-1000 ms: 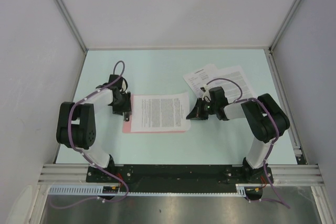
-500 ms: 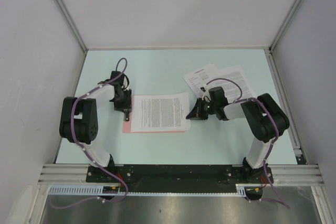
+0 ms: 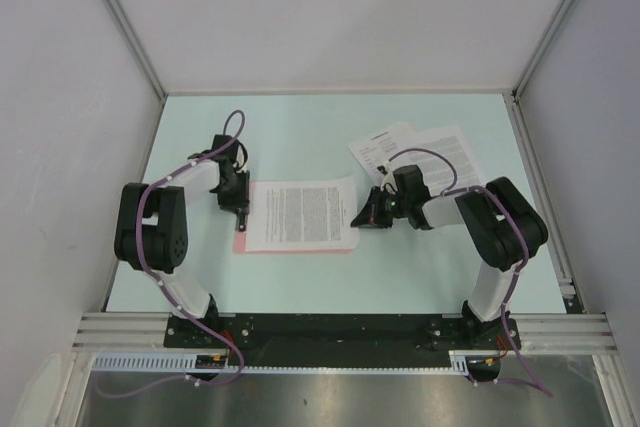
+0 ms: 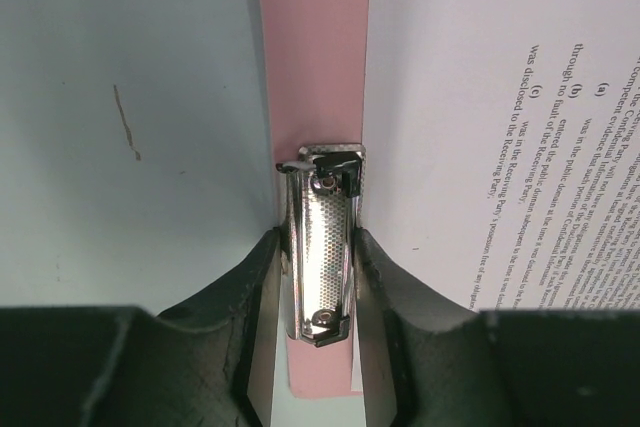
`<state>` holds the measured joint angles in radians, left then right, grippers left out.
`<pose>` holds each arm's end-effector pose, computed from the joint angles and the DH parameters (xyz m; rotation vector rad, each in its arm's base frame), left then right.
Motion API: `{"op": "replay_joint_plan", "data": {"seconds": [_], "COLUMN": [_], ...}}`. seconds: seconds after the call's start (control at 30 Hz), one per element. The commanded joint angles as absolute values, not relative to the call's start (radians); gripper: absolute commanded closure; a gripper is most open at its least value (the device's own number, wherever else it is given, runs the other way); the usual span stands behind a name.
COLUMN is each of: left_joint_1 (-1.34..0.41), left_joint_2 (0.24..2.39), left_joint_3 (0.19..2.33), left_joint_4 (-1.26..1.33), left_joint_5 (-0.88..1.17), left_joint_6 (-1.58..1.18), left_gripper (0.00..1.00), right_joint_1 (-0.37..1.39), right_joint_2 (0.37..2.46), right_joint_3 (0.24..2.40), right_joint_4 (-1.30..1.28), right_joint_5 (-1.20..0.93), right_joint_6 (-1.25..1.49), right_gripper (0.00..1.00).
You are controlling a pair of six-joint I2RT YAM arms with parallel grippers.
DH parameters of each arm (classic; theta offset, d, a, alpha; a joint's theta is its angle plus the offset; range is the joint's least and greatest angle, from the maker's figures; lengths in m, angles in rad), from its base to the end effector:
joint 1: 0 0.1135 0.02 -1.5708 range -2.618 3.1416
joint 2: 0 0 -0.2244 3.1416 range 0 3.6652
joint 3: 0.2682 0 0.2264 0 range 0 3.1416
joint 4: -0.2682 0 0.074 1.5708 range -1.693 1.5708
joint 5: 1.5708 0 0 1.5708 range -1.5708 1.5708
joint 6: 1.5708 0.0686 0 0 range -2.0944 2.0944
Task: Put the files into the folder
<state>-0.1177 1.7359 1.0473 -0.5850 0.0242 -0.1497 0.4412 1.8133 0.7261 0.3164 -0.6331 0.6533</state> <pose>0.3030 -0.0375 0.1061 -0.0404 2.8486 -0.0910 0.2732 0.1739 0.0759 -0.0794 2.5138 1.2450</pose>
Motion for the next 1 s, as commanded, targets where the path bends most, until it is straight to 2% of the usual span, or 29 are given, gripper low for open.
{"op": "replay_joint_plan", "data": {"seconds": [0.0,0.47,0.97], "left_joint_1": [-0.127,-0.072,-0.049], "left_joint_2": [1.772,1.667,1.641], "left_joint_3": [0.994,0.845,0.787], "left_joint_4": [-0.566,-0.376,-0.313], "left_joint_5": [0.116,0.327,0.408], "left_joint_6": [-0.189,-0.267,-0.253], "left_gripper": [1.0,1.0,1.0], "right_joint_1": [0.472,0.422,0.413], "right_joint_2": [1.845,1.867,1.902], "right_joint_3": [0.759,0.729,0.752], "right_joint_4": [0.379,0.344,0.302], "right_joint_5": [-0.606,-0.587,-0.594], "right_joint_6": [0.689,0.646,0.557], "right_gripper": [1.0,1.0,1.0]}}
